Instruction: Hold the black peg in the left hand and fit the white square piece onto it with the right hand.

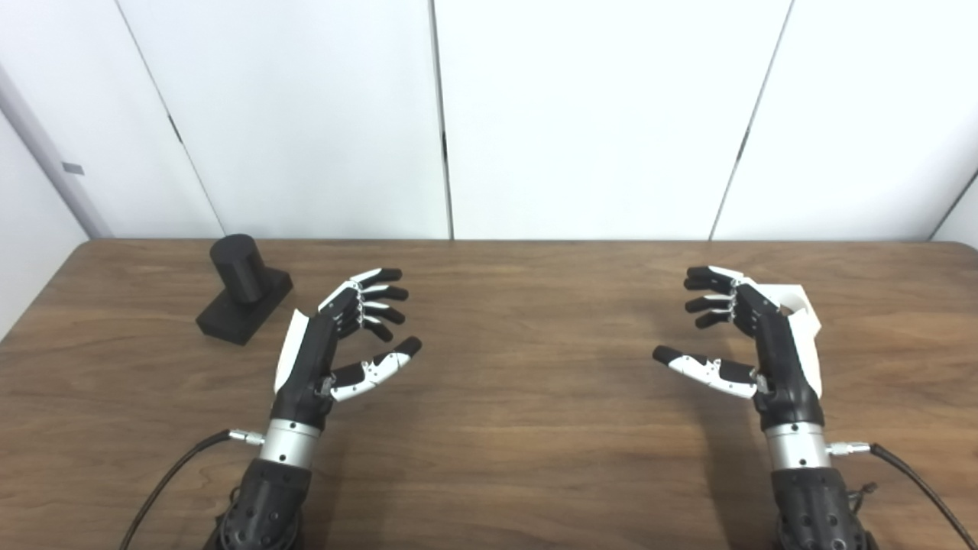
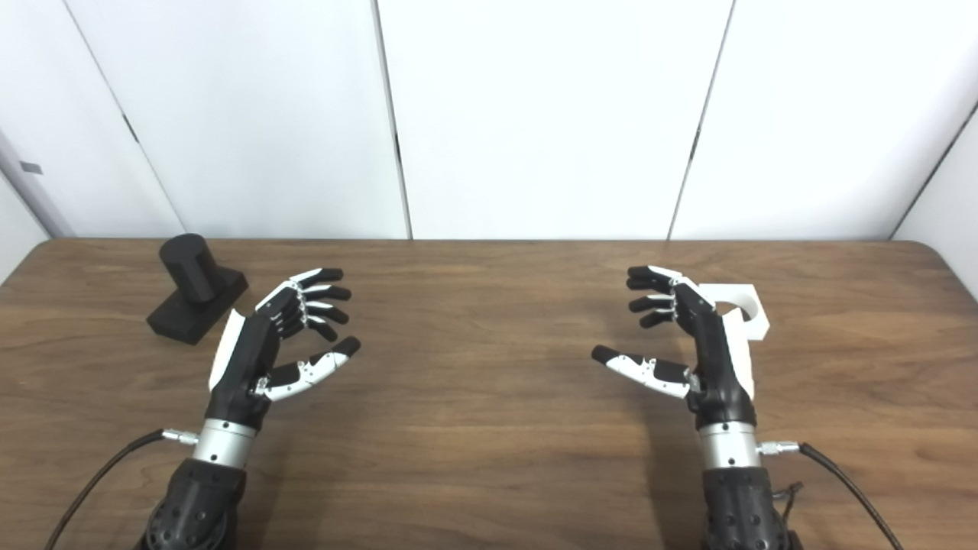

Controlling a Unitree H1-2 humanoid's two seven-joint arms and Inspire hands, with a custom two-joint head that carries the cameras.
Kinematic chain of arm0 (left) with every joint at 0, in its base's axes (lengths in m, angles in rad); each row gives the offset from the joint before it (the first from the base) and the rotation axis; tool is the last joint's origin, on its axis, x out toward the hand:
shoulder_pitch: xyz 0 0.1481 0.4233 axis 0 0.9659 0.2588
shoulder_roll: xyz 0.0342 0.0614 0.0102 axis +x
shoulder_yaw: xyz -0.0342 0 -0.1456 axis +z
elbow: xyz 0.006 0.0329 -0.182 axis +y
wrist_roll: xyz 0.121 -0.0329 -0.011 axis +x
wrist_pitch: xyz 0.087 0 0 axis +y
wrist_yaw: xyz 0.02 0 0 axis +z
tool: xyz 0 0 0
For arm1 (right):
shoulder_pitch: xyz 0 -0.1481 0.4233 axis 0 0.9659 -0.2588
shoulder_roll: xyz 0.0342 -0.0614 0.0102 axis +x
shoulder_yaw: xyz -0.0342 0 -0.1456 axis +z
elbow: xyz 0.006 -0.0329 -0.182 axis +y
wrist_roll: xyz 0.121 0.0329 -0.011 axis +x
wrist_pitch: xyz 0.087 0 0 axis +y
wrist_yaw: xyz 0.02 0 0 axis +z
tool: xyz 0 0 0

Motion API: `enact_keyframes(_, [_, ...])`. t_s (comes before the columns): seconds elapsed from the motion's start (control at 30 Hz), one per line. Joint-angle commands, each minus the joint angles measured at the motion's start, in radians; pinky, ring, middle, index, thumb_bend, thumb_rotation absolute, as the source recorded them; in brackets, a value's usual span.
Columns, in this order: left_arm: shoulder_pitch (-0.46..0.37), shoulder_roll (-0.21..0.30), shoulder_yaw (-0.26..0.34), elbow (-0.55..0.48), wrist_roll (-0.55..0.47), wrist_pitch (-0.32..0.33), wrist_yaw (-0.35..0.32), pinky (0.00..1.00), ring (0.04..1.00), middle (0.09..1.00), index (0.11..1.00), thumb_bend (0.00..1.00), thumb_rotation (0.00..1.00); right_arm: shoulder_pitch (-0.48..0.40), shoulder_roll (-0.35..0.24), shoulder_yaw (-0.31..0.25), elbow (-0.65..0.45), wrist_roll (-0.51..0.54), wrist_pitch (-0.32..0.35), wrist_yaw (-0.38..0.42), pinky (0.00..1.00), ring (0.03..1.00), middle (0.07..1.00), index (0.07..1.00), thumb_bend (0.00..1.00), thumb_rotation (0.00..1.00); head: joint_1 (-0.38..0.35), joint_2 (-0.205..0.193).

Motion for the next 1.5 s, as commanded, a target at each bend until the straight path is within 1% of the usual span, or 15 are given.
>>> enact_keyframes(0.0, [-0.028,0.008,0.0,-0.015,0.006,-0.035,0.006,0.47,0.598,0.701,0.772,0.61,0.05,-0.023,-0.008,-0.003,-0.027,0.006,-0.046,-0.007,0.51,0.602,0.691,0.701,0.65,0.0,-0.001,0.001])
enact_keyframes(0.33, [-0.028,0.007,0.0,-0.018,0.004,-0.026,0.005,0.47,0.596,0.696,0.768,0.61,0.03,-0.025,-0.006,-0.003,-0.03,0.002,-0.041,-0.009,0.51,0.599,0.689,0.696,0.65,0.0,0.003,-0.003])
enact_keyframes(0.43, [-0.031,0.004,-0.003,-0.011,0.003,-0.032,0.005,0.47,0.599,0.695,0.768,0.62,0.04,-0.026,-0.01,-0.005,-0.026,0.004,-0.039,-0.007,0.51,0.599,0.688,0.697,0.65,0.0,0.049,-0.005])
enact_keyframes(0.53, [-0.035,-0.004,-0.013,-0.002,0.034,-0.045,0.018,0.47,0.598,0.687,0.768,0.61,0.06,-0.025,-0.023,-0.012,-0.029,0.011,-0.033,-0.001,0.51,0.601,0.688,0.704,0.65,0.0,0.143,-0.006])
enact_keyframes(0.6, [-0.036,-0.017,-0.021,0.002,0.047,-0.045,0.024,0.46,0.599,0.685,0.772,0.6,0.07,-0.021,-0.039,-0.018,-0.028,0.019,-0.039,0.007,0.51,0.596,0.691,0.709,0.64,0.0,0.225,-0.013])
enact_keyframes(0.63, [-0.036,-0.024,-0.025,0.003,0.048,-0.042,0.026,0.47,0.6,0.684,0.774,0.6,0.08,-0.02,-0.046,-0.02,-0.028,0.03,-0.04,0.013,0.51,0.597,0.695,0.713,0.63,0.0,0.249,-0.015])
enact_keyframes(0.67, [-0.037,-0.034,-0.03,0.004,0.048,-0.037,0.028,0.47,0.601,0.684,0.775,0.6,0.08,-0.019,-0.053,-0.025,-0.028,0.047,-0.04,0.02,0.51,0.6,0.698,0.715,0.62,0.0,0.31,-0.023])
enact_keyframes(0.7, [-0.037,-0.045,-0.034,0.002,0.051,-0.029,0.032,0.48,0.602,0.684,0.773,0.61,0.07,-0.018,-0.058,-0.03,-0.031,0.065,-0.033,0.028,0.52,0.605,0.702,0.717,0.62,0.0,0.341,-0.028])
enact_keyframes(0.8, [-0.04,-0.071,-0.045,0.008,0.069,-0.02,0.046,0.49,0.605,0.692,0.771,0.61,0.02,-0.011,-0.063,-0.041,-0.061,0.094,0.002,0.042,0.54,0.624,0.714,0.72,0.6,0.0,0.401,-0.043])
enact_keyframes(0.87, [-0.043,-0.084,-0.049,0.013,0.09,-0.016,0.058,0.48,0.604,0.694,0.771,0.61,0.04,-0.011,-0.065,-0.046,-0.07,0.103,0.006,0.048,0.53,0.627,0.719,0.722,0.58,0.0,0.418,-0.052])
enact_keyframes(0.93, [-0.046,-0.093,-0.051,0.017,0.103,-0.017,0.067,0.47,0.598,0.689,0.768,0.61,0.04,-0.014,-0.068,-0.049,-0.071,0.107,0.015,0.053,0.5,0.614,0.701,0.709,0.57,0.0,0.416,-0.056])
enact_keyframes(1.1, [-0.051,-0.1,-0.046,0.024,0.112,-0.031,0.084,0.47,0.593,0.683,0.75,0.62,0.04,-0.014,-0.065,-0.05,-0.079,0.111,0.022,0.061,0.47,0.593,0.679,0.697,0.57,0.0,0.409,-0.058])
enact_keyframes(1.2, [-0.05,-0.1,-0.045,0.016,0.108,-0.024,0.086,0.47,0.596,0.683,0.736,0.62,0.03,-0.012,-0.059,-0.049,-0.091,0.115,0.029,0.065,0.46,0.592,0.677,0.686,0.57,0.0,0.407,-0.058])
enact_keyframes(1.37, [-0.053,-0.096,-0.049,0.003,0.099,-0.022,0.077,0.47,0.598,0.666,0.685,0.62,0.02,-0.005,-0.055,-0.047,-0.124,0.109,0.061,0.072,0.46,0.594,0.674,0.675,0.57,0.0,0.41,-0.06])
enact_keyframes(1.47, [-0.063,-0.084,-0.042,-0.007,0.123,-0.024,0.09,0.46,0.594,0.663,0.655,0.63,0.02,-0.004,-0.052,-0.046,-0.138,0.107,0.079,0.074,0.46,0.588,0.671,0.67,0.57,0.0,0.41,-0.06])
